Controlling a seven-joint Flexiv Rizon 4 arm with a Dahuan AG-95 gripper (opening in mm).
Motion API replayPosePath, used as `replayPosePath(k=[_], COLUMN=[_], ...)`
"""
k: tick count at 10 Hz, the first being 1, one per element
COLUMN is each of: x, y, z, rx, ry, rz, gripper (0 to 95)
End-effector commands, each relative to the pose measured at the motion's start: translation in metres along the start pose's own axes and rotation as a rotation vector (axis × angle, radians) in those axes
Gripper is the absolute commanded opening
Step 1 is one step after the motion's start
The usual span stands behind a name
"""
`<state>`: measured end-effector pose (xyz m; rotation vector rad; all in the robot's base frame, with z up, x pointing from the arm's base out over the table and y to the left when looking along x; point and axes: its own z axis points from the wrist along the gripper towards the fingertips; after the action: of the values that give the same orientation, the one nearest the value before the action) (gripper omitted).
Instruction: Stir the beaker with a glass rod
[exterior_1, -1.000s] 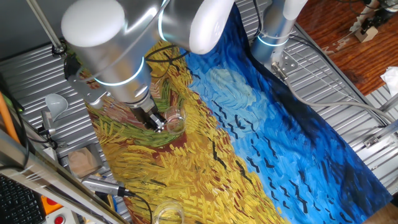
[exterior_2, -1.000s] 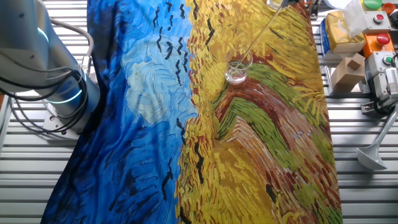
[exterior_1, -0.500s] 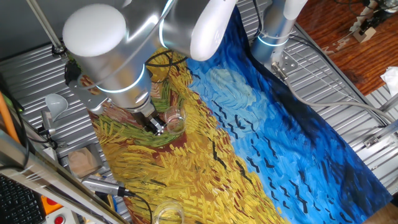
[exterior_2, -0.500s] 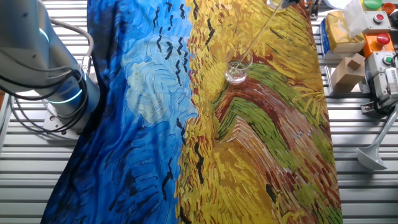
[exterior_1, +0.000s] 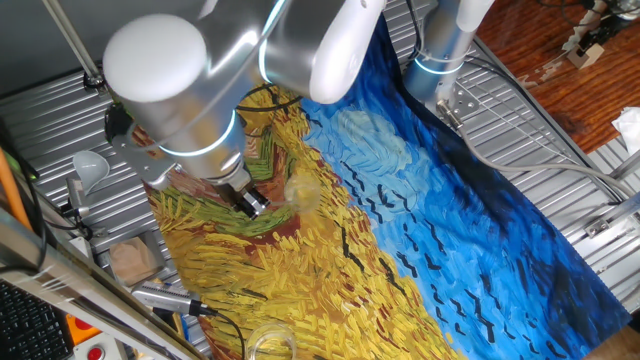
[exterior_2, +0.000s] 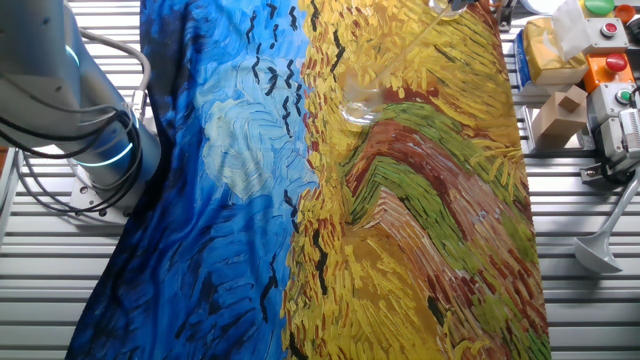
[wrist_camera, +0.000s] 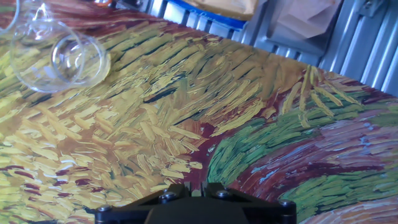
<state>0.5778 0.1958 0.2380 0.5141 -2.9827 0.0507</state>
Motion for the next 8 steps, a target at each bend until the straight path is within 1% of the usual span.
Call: replayPosePath(k=[1,4,8], x=[0.0004,0.0008,0.0018], y=[-0.0017,-0.0029,-0.0048], z=[-0.0004,-0.0014,-0.0032], rx=[-0.004,-0.001,-0.008], ry=[0.001,0.002,-0.005], rz=[0.003,-0.002,-0.009], gripper=[0.0,0.0,0.0])
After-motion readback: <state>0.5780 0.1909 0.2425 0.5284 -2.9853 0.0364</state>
